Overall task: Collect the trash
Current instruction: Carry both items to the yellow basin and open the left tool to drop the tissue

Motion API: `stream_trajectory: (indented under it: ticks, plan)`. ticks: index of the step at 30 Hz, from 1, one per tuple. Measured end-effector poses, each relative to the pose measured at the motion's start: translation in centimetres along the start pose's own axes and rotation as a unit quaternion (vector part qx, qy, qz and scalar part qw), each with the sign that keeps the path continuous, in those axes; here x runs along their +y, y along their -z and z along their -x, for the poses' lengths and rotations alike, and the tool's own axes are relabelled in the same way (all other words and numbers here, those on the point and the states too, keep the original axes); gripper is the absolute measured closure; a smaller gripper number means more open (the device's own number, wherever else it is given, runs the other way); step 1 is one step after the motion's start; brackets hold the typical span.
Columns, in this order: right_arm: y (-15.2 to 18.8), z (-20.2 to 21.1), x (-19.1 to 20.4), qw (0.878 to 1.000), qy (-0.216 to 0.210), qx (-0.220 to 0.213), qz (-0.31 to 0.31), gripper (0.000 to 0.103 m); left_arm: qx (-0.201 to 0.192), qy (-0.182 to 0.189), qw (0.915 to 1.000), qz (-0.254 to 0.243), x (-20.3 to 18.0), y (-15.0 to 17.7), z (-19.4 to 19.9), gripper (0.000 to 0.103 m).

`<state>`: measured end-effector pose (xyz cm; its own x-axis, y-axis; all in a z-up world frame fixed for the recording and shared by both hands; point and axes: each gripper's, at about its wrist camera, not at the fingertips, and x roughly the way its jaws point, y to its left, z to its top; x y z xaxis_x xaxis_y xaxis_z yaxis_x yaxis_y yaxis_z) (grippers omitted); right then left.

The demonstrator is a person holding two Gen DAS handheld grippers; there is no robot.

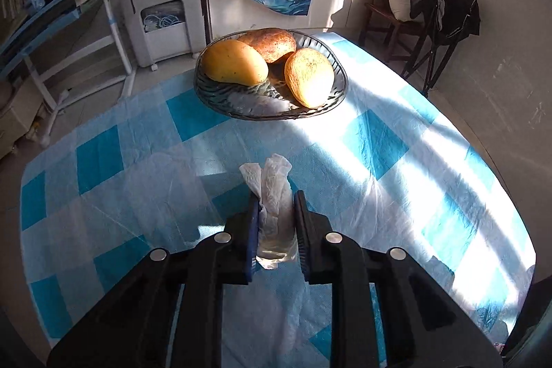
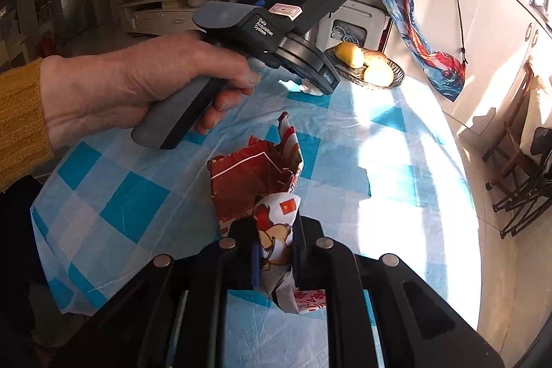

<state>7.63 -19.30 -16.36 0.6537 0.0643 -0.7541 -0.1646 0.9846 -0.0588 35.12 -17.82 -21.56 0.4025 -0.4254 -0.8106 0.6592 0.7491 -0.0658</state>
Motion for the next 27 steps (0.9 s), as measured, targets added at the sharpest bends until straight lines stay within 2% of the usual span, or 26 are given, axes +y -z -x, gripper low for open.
stream_trajectory:
  ticks: [5,14,20,27]
  plan:
    - [-0.4,0.5,0.4,1.000,-0.005,-0.018,-0.002,0.089,-0.013,-0.011,0.9996,0.021,3.3,4.9,6.0,0.085]
    - [-1.2,1.9,2.9,0.998,-0.013,-0.061,-0.001,0.089,-0.054,-0.061,0.9959,0.040,6.8,11.9,16.3,0.084]
    - [-1.8,1.8,3.9,0.996,-0.026,-0.082,-0.011,0.089,-0.079,-0.088,0.9903,0.073,9.2,15.1,19.3,0.084]
    - [-2.5,1.2,5.5,0.995,-0.028,-0.096,-0.003,0.089,-0.106,-0.121,0.9835,0.082,11.3,16.2,21.6,0.084]
